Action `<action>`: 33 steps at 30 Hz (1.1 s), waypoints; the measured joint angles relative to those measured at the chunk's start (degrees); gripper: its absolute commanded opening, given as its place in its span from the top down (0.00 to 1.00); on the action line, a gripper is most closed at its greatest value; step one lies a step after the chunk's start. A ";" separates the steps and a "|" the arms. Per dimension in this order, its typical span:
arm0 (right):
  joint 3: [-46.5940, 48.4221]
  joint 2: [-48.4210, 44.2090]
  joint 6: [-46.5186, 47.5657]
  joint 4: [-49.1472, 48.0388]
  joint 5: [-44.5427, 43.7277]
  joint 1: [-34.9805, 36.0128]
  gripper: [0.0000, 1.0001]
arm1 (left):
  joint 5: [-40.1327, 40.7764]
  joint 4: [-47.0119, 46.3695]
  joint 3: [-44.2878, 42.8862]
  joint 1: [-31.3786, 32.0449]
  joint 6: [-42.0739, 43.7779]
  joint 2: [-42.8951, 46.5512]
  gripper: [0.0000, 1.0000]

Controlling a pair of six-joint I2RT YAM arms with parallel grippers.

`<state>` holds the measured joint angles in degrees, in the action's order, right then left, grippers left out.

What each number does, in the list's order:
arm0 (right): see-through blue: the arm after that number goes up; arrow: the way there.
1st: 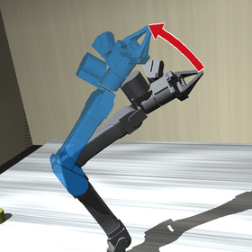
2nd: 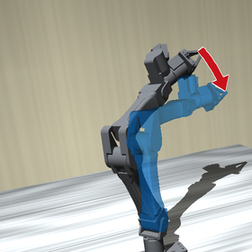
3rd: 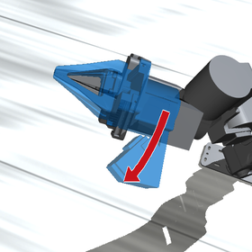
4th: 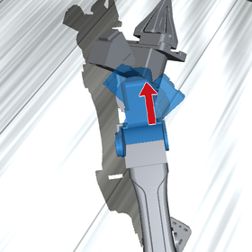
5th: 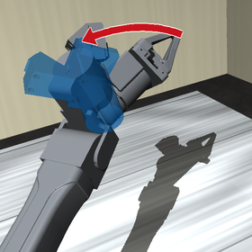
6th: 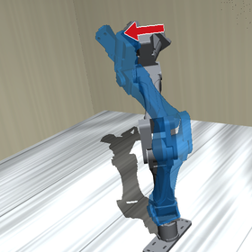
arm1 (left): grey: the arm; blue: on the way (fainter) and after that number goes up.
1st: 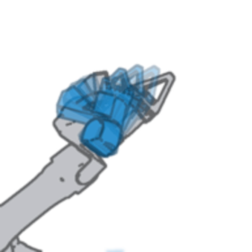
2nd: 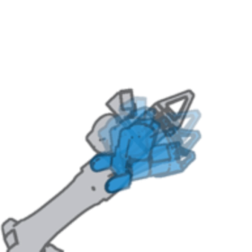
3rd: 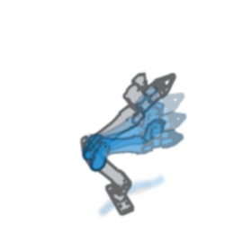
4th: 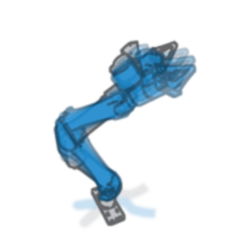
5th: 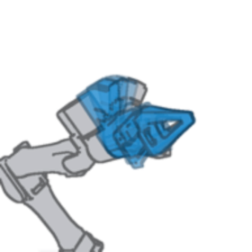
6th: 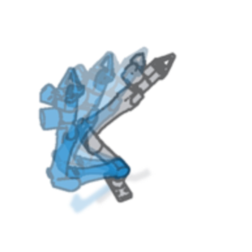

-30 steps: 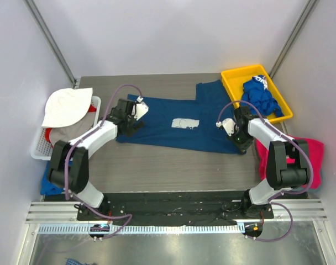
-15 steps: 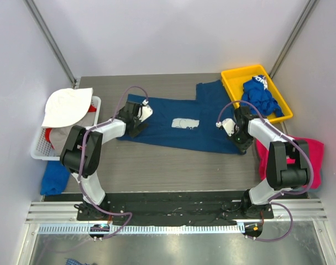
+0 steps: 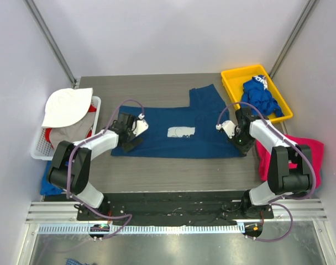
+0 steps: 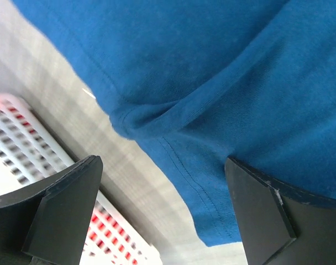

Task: Fold and stack the t-shirts
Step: Fold the flattened tshirt in 1/3 of the way

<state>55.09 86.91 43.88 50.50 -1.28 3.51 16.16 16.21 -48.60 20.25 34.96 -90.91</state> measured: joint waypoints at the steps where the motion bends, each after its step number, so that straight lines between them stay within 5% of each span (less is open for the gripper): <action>1: -0.26 -0.39 0.13 0.28 0.02 0.00 0.99 | -0.15 0.81 0.59 0.13 -0.02 0.83 0.00; 17: -4.61 -7.04 2.82 8.96 3.06 0.00 0.99 | -1.66 11.78 9.03 2.32 -2.05 12.46 0.00; 33: -8.26 -9.75 4.26 12.52 4.66 0.00 0.99 | -1.53 13.70 9.44 3.28 -3.21 13.14 0.00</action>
<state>46.83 77.17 48.14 63.02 3.38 3.51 14.63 29.91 -39.16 23.53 31.75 -77.78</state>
